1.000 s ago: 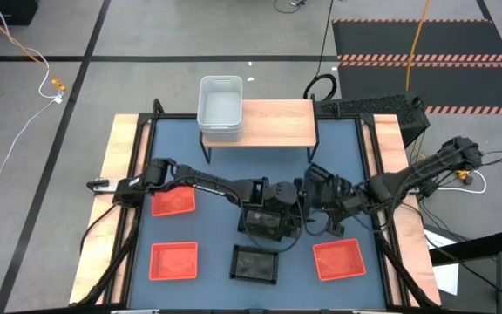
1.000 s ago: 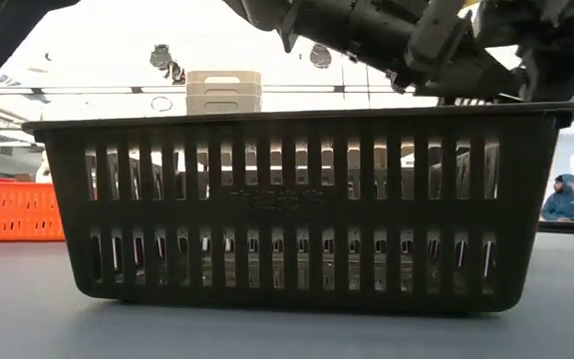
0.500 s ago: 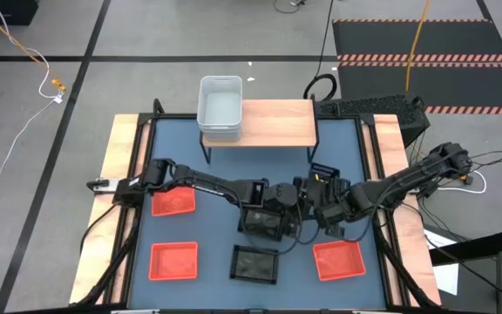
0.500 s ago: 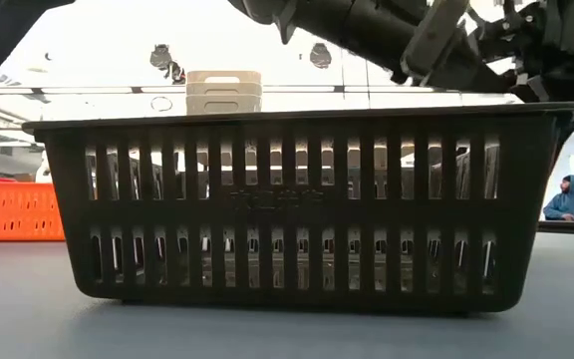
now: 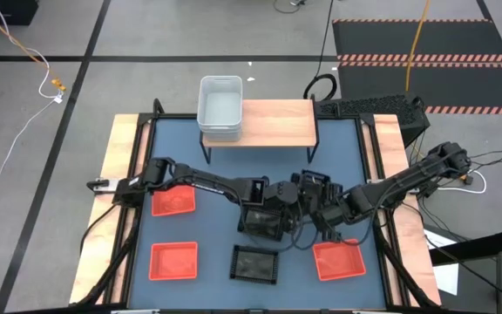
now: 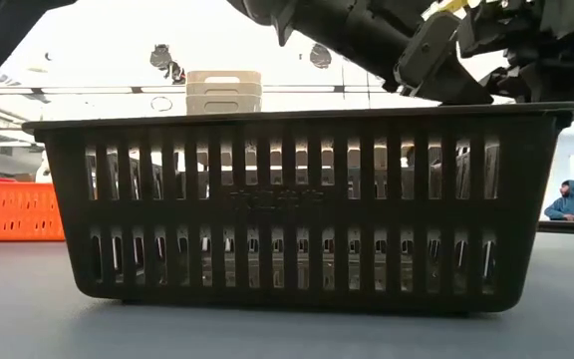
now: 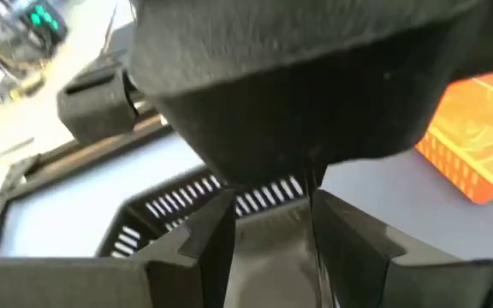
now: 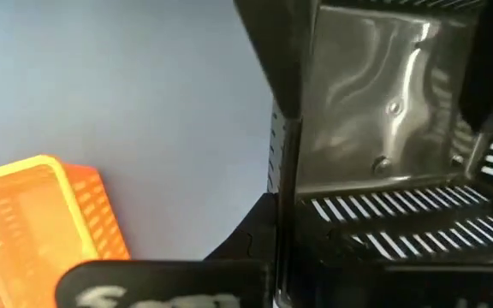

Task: Stack baskets on shelf by color
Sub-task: Put the top right black bin on the shelf

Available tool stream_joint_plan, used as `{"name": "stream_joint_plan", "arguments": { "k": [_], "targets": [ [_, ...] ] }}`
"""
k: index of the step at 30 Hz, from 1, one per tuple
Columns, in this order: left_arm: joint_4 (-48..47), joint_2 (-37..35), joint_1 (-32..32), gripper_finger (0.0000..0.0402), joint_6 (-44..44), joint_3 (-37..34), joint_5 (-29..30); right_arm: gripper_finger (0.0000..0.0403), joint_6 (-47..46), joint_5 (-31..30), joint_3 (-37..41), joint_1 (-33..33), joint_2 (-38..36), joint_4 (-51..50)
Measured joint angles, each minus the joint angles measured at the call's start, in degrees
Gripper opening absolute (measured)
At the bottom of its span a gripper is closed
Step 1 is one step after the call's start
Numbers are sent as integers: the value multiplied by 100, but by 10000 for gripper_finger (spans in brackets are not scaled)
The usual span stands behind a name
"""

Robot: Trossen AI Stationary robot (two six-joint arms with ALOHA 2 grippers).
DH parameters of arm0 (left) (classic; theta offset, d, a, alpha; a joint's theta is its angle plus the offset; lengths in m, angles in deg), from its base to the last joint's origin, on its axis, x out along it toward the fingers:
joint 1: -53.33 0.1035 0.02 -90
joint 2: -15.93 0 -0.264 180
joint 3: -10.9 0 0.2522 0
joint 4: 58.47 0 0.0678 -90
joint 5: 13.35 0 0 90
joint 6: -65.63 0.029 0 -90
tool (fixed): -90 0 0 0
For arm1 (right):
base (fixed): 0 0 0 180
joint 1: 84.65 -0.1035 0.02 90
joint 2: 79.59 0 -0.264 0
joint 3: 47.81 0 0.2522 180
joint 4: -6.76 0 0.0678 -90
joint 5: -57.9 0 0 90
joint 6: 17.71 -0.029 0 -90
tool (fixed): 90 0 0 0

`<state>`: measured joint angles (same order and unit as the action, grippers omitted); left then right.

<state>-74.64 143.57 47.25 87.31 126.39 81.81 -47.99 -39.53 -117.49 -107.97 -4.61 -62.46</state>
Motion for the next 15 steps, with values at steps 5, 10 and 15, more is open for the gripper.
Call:
{"name": "stream_joint_plan", "arguments": {
  "k": [5,10,15],
  "targets": [
    [-179,-20,43,158,-292,9,-56,0,97,21,-102,-2,0,-2],
    [-205,-25,23,117,-124,9,-349,0,100,66,-202,-5,-15,-42],
    [-199,-20,-25,46,-41,9,-621,0,98,66,-232,-4,-33,-61]
  ]
}}
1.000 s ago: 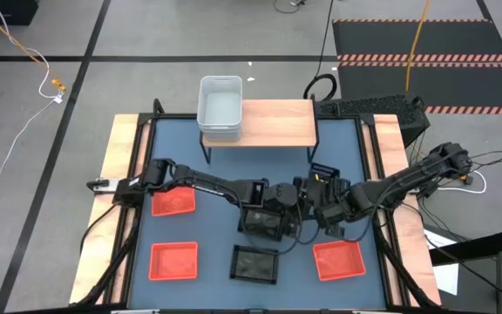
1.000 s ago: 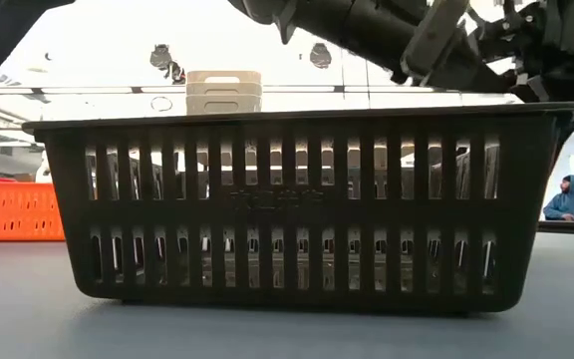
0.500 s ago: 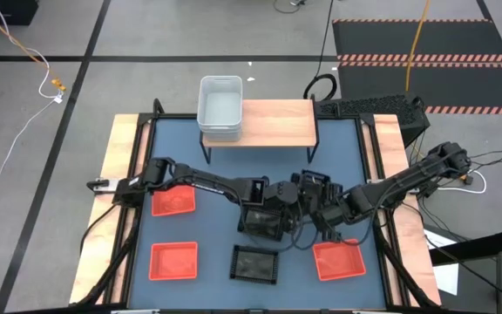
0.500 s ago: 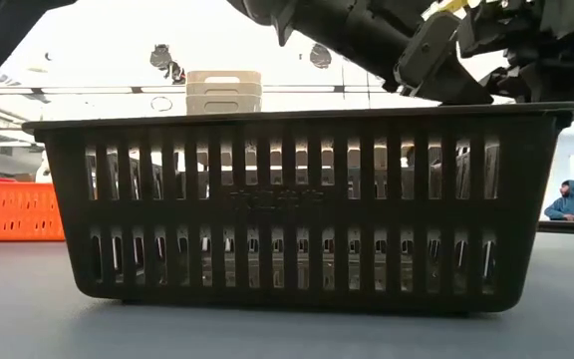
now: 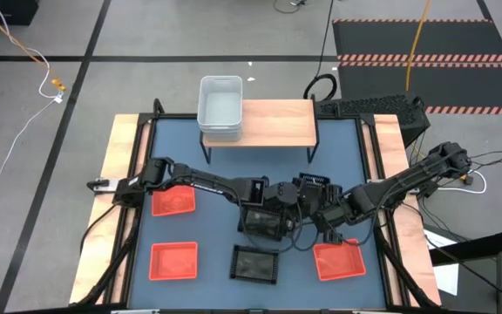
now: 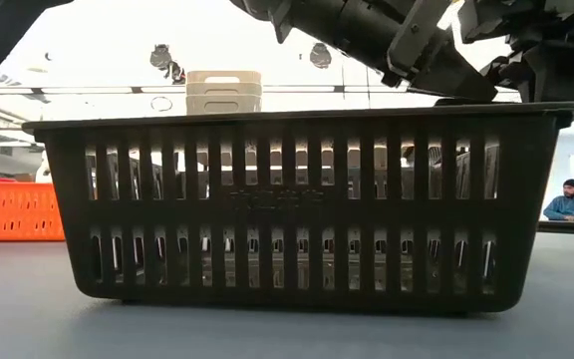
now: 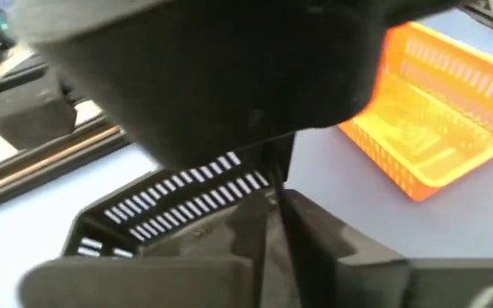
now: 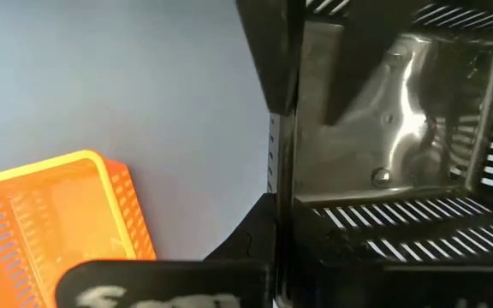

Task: Stack baskets on shelf by color
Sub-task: Put the top right black bin on the shelf

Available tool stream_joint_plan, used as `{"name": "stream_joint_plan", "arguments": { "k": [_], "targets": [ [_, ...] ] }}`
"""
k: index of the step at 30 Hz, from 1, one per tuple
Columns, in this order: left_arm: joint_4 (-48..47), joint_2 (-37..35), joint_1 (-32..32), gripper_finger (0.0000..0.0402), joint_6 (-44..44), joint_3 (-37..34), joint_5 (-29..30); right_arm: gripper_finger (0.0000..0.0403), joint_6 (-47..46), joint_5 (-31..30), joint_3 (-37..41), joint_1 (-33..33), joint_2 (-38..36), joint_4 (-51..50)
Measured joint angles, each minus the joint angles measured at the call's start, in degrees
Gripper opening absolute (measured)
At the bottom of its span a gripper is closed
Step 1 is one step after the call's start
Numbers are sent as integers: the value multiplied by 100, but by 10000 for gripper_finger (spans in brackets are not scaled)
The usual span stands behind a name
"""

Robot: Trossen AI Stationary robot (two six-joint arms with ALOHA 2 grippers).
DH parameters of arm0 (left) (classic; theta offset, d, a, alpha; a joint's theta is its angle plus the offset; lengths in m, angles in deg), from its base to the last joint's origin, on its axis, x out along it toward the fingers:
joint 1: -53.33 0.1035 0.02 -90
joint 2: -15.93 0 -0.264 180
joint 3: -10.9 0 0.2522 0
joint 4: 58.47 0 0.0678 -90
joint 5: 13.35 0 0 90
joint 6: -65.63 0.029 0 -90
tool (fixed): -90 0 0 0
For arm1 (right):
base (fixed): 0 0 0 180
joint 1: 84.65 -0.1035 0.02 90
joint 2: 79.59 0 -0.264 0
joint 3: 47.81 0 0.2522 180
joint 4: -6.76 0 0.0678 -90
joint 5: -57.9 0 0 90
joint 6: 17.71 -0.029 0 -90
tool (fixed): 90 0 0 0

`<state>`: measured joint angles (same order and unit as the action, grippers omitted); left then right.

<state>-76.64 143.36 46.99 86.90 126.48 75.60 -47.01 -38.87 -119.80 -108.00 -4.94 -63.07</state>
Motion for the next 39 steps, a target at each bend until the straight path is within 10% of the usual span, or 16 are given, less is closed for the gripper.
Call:
{"name": "stream_joint_plan", "arguments": {
  "k": [6,17,26,35,39],
  "targets": [
    [72,13,-94,32,224,-11,25,0,-24,-61,-12,53,-2,96],
    [-143,22,-86,162,32,-13,393,0,109,-109,-22,95,-32,353],
    [-237,22,-78,16,-32,-13,408,18,369,-71,-17,152,-48,363],
    [-1354,-489,-82,8,305,-50,837,99,451,-198,-20,149,-1056,727],
    [-1762,-1101,-74,9,310,-4,1345,116,490,-1170,-26,22,-1894,1023]
  ]
}}
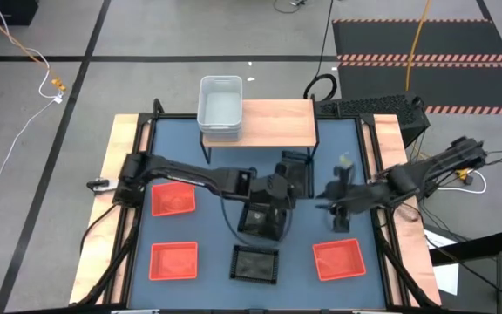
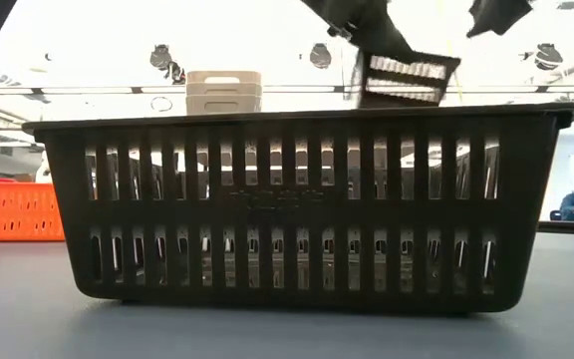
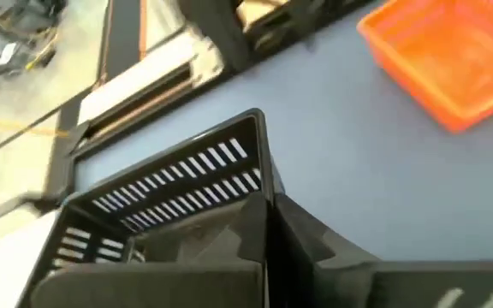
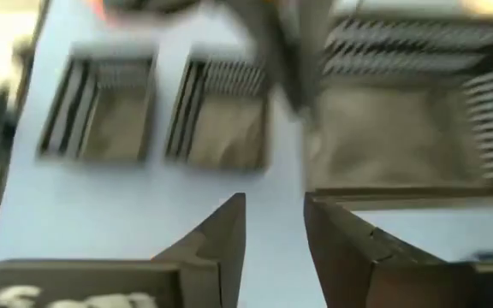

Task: Stack baskets on shelf by color
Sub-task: Put the top right black bin on the shelf

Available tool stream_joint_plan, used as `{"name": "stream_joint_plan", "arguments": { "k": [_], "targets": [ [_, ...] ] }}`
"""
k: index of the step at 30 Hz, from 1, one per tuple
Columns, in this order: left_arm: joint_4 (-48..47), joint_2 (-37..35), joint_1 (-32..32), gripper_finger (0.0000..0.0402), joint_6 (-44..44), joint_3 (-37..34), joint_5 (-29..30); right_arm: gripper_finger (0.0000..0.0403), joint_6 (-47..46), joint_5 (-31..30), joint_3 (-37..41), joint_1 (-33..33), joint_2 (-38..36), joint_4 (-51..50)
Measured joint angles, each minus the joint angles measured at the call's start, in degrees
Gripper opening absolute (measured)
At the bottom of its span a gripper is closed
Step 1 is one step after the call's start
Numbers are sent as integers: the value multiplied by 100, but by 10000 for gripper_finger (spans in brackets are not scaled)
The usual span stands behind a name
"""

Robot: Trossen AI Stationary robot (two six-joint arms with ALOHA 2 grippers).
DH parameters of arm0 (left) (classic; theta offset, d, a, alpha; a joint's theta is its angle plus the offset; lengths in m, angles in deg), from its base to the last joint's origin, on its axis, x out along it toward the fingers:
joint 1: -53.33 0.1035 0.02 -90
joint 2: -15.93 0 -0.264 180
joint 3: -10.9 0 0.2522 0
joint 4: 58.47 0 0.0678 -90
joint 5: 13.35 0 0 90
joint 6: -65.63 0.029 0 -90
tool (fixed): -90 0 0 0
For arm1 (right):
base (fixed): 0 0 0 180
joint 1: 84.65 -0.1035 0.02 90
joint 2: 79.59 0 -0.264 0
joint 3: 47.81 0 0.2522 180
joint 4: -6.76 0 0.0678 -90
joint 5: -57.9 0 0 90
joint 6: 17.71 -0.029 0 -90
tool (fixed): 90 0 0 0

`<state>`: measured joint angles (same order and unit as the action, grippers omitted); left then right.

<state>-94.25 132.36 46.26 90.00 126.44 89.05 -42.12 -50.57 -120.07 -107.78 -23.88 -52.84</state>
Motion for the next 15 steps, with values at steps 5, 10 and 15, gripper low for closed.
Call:
{"name": "stream_joint_plan", "arguments": {
  "k": [5,10,15],
  "targets": [
    [-553,-517,98,11,359,-42,247,115,351,-1624,115,-145,-761,512],
    [-739,-1051,505,8,745,-9,272,114,1263,-2069,730,-159,-1140,2124],
    [-980,-1137,1198,10,524,-27,-191,114,1906,-2019,1316,-163,-1150,3473]
  ]
}}
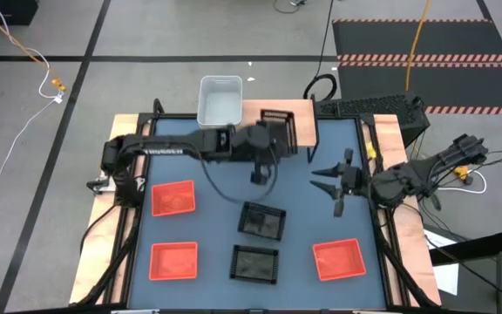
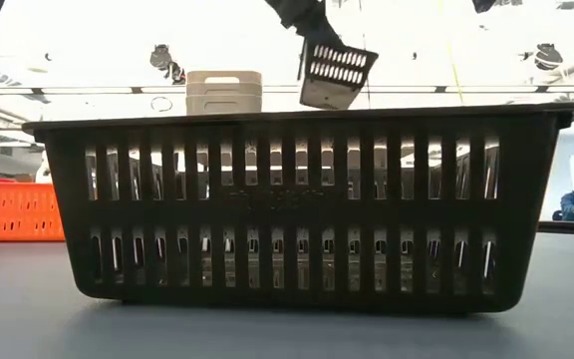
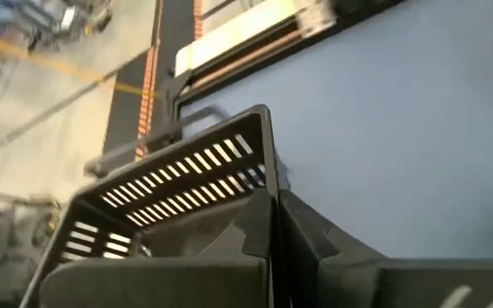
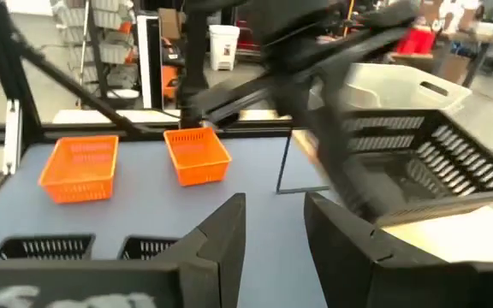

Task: Stack baskets on shelf by color
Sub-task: Put the top right black bin on the shelf

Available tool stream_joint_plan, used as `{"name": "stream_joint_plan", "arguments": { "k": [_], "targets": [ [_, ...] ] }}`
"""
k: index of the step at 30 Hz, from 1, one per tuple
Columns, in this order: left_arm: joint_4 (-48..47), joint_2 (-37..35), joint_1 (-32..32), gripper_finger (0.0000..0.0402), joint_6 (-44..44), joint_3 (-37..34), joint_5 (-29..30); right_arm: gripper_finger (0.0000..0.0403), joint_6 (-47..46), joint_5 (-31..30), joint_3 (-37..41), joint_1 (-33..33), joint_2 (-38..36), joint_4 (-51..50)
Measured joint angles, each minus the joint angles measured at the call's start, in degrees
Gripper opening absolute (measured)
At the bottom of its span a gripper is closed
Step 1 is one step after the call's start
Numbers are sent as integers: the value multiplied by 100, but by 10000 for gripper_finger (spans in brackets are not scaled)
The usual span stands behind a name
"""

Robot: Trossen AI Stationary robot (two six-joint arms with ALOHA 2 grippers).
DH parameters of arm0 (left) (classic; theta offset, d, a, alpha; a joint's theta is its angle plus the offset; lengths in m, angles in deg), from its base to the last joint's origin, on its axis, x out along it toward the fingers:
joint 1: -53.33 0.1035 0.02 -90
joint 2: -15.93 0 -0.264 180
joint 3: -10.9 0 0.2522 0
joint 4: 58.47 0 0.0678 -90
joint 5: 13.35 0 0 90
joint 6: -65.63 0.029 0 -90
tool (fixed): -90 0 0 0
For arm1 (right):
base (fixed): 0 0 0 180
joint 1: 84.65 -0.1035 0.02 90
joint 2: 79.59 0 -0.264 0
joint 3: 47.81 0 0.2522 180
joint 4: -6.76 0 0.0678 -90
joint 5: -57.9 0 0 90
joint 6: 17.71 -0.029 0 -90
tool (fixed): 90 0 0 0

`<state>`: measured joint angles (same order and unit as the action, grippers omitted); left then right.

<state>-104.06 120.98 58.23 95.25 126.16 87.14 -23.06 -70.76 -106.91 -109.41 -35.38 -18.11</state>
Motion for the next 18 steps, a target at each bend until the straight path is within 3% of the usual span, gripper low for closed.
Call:
{"name": "stream_joint_plan", "arguments": {
  "k": [4,18],
  "targets": [
    [62,39,410,7,-99,-276,-151,114,-96,306,264,-4,7,117],
    [252,33,947,11,131,-939,-141,114,-339,306,498,-9,7,104]
  ]
}}
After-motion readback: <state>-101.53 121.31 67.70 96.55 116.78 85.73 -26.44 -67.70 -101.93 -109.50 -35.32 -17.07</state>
